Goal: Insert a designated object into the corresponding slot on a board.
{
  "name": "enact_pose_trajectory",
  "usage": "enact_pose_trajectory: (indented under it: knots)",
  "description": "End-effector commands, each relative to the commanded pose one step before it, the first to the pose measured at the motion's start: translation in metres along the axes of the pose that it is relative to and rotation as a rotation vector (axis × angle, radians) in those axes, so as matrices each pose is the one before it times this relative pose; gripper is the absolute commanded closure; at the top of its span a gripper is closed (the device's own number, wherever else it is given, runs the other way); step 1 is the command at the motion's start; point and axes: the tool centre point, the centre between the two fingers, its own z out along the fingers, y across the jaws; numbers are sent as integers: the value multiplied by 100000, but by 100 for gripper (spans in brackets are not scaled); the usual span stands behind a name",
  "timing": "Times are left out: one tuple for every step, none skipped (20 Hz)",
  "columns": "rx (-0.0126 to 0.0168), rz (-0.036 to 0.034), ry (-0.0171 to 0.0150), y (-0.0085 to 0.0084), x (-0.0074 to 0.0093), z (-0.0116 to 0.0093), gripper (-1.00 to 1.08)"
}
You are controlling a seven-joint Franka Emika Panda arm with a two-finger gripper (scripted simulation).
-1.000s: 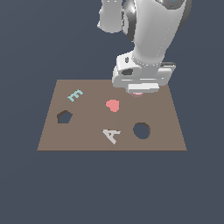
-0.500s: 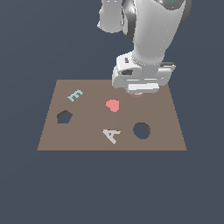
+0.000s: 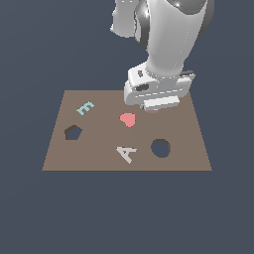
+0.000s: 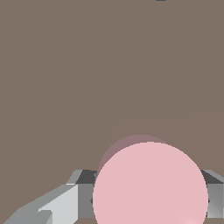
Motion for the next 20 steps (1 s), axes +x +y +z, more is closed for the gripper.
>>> enact_pose_trajectory:
  knots:
    - [-22,-4979,66,481,476,-64,108]
    - [-4,-2301,3,214,210,-18,108]
    - [-4,-2440,4,227,223,-19,108]
    - [-4,-2583,4,240,236,-20,108]
    - [-4,-2728,4,252,250,-21,108]
    - [-5,-2874,4,266,264,-22,108]
    - [-5,-3023,4,279,278,-23,108]
    - [-5,-3174,4,293,293,-24,108]
    - [-5,-3328,4,306,308,-25,108]
    - [-5,-3485,4,320,323,-27,108]
    - [-5,-3644,4,334,339,-28,108]
    - [-5,-3778,4,345,353,-29,108]
    - [-5,-3812,4,347,357,-29,108]
    - [-4,-3838,4,348,360,-29,108]
    - [-4,-3863,4,350,364,-29,108]
    - [-4,-3889,3,351,368,-29,108]
    - [-3,-3913,3,352,371,-29,108]
    - [-3,-3938,3,353,375,-29,108]
    - [-3,-3963,3,353,379,-29,108]
    - [-2,-3987,2,354,383,-29,108]
